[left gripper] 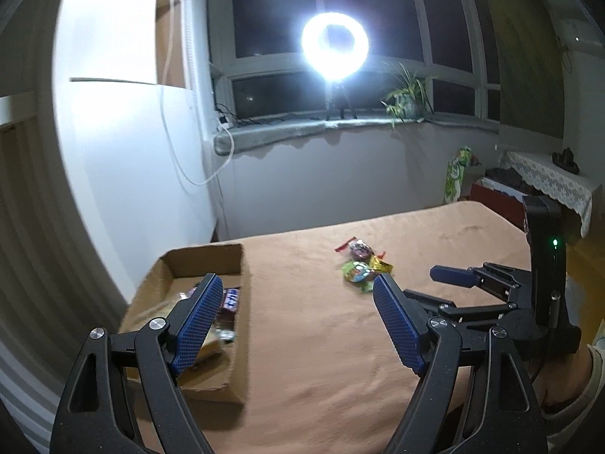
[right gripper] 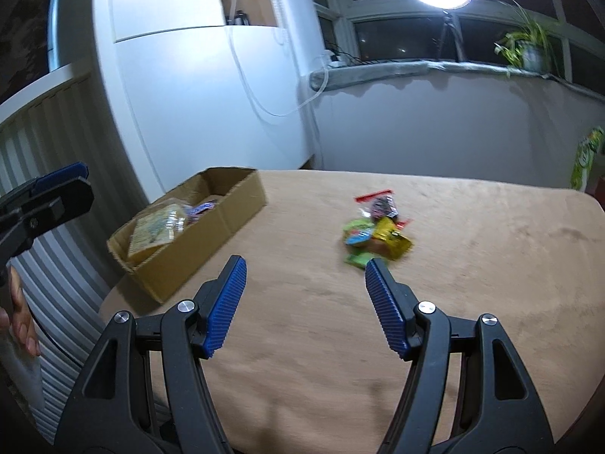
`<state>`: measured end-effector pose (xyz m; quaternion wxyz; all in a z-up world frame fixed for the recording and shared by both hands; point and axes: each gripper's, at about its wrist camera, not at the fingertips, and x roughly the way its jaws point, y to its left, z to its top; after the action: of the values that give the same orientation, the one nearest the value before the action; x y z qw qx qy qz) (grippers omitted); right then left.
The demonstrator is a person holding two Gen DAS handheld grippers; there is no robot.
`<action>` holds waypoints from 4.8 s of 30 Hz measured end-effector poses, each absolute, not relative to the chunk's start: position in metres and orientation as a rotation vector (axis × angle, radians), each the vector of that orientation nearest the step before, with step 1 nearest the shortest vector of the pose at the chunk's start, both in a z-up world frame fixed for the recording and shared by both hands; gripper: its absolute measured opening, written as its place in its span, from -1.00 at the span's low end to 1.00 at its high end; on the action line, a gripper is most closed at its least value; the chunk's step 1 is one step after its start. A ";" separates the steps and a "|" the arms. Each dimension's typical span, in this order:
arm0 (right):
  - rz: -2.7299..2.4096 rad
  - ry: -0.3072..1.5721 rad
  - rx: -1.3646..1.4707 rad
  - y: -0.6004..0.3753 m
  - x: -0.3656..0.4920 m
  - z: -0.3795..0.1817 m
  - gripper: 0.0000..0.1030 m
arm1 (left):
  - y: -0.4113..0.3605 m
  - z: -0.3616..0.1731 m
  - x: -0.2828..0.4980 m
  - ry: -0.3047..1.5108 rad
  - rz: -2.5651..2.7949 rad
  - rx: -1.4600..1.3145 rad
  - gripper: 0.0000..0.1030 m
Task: Organize snacks
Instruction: 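Move both tools back toward the remaining candy pile, then grasp the green round candy packet with the left tool while the right tool grasps the yellow packet, then carry both candies over the cardboard box and open both tools to drop them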
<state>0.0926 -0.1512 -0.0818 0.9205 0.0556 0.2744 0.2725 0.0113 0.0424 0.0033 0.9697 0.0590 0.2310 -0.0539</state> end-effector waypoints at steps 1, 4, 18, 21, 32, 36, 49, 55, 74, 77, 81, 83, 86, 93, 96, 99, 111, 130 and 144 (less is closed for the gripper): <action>0.553 0.568 0.122 -0.157 0.096 -0.084 0.33 | 0.039 0.001 0.013 0.474 -0.114 0.122 0.59; 0.533 0.584 0.145 -0.173 0.105 -0.093 0.33 | 0.025 -0.006 0.024 0.501 -0.134 0.133 0.59; 0.466 0.735 0.085 -0.203 0.173 -0.124 0.59 | -0.024 -0.048 0.096 0.631 -0.216 0.176 0.59; 0.510 0.756 -0.004 -0.191 0.194 -0.124 0.59 | -0.026 -0.063 0.126 0.687 -0.234 0.137 0.59; 0.660 0.854 -0.210 -0.142 0.254 -0.142 -0.05 | -0.004 -0.125 0.213 0.878 -0.274 -0.161 0.56; 0.653 0.854 -0.215 -0.138 0.256 -0.149 -0.49 | -0.005 -0.134 0.215 0.889 -0.304 -0.169 0.32; 0.601 0.824 -0.094 -0.166 0.237 -0.142 -0.51 | 0.000 -0.129 0.212 0.855 -0.378 -0.185 -0.51; 0.572 0.786 -0.027 -0.185 0.213 -0.131 -0.51 | 0.004 -0.118 0.198 0.807 -0.375 -0.180 -0.51; 0.526 0.694 0.013 -0.209 0.120 -0.090 -0.51 | 0.000 -0.059 0.085 0.674 -0.362 -0.122 -0.51; 0.525 0.680 0.008 -0.206 0.108 -0.083 -0.51 | 0.003 -0.055 0.070 0.660 -0.360 -0.116 -0.51; 0.532 0.657 -0.004 -0.198 0.095 -0.073 -0.51 | 0.007 -0.049 0.051 0.634 -0.342 -0.096 -0.51; 0.536 0.643 -0.012 -0.193 0.089 -0.068 -0.51 | 0.009 -0.044 0.042 0.616 -0.327 -0.084 -0.51; 0.547 0.621 -0.024 -0.182 0.084 -0.061 -0.51 | 0.015 -0.038 0.029 0.587 -0.300 -0.063 -0.51; 0.582 0.587 -0.065 -0.143 0.082 -0.050 -0.51 | 0.040 -0.021 0.011 0.514 -0.227 -0.017 -0.51; 0.608 0.583 -0.091 -0.120 0.084 -0.047 -0.51 | 0.055 -0.018 0.008 0.492 -0.200 -0.021 -0.51; 0.636 0.581 -0.114 -0.096 0.088 -0.044 -0.51 | 0.071 -0.019 0.007 0.481 -0.180 -0.036 -0.51; 0.775 0.590 -0.204 0.012 0.135 -0.049 -0.51 | 0.149 -0.047 0.026 0.528 -0.075 -0.118 -0.51; 0.797 0.590 -0.205 0.085 0.232 -0.066 0.28 | 0.204 -0.078 0.130 0.632 -0.017 -0.127 0.48; 0.833 0.547 -0.127 0.071 0.173 -0.062 0.44 | 0.215 -0.072 0.074 0.567 0.038 -0.197 0.59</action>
<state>0.1727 0.0711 -0.0618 0.8765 -0.0611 0.2623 0.3990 0.0739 0.2148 -0.0722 0.9551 -0.0969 0.2794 0.0187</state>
